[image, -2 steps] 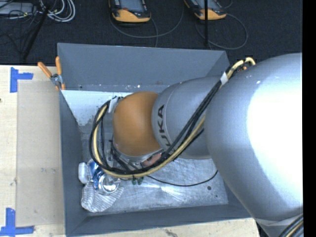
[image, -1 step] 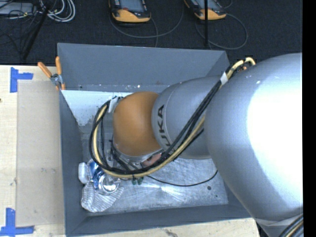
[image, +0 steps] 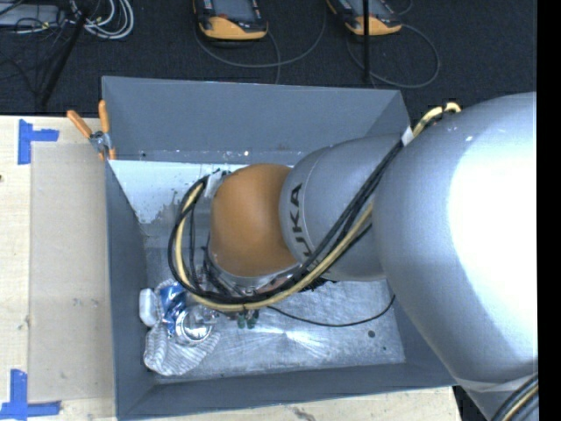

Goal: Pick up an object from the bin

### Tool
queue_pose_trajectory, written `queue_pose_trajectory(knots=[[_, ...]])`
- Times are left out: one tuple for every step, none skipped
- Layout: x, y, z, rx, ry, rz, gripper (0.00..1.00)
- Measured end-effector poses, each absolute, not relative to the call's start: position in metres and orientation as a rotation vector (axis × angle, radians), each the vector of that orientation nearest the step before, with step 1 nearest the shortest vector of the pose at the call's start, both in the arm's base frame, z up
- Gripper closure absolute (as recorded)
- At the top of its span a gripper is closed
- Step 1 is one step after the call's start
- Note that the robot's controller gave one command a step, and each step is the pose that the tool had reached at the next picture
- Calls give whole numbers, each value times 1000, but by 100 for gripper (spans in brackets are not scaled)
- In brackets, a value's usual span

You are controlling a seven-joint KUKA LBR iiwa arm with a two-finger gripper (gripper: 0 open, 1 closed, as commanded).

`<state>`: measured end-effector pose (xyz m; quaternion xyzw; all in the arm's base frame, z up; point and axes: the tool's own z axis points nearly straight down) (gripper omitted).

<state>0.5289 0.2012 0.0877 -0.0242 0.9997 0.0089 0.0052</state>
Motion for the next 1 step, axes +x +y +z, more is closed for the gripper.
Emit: queue_pose_trajectory(knots=[[529,201,88,-74,3130,28,100]])
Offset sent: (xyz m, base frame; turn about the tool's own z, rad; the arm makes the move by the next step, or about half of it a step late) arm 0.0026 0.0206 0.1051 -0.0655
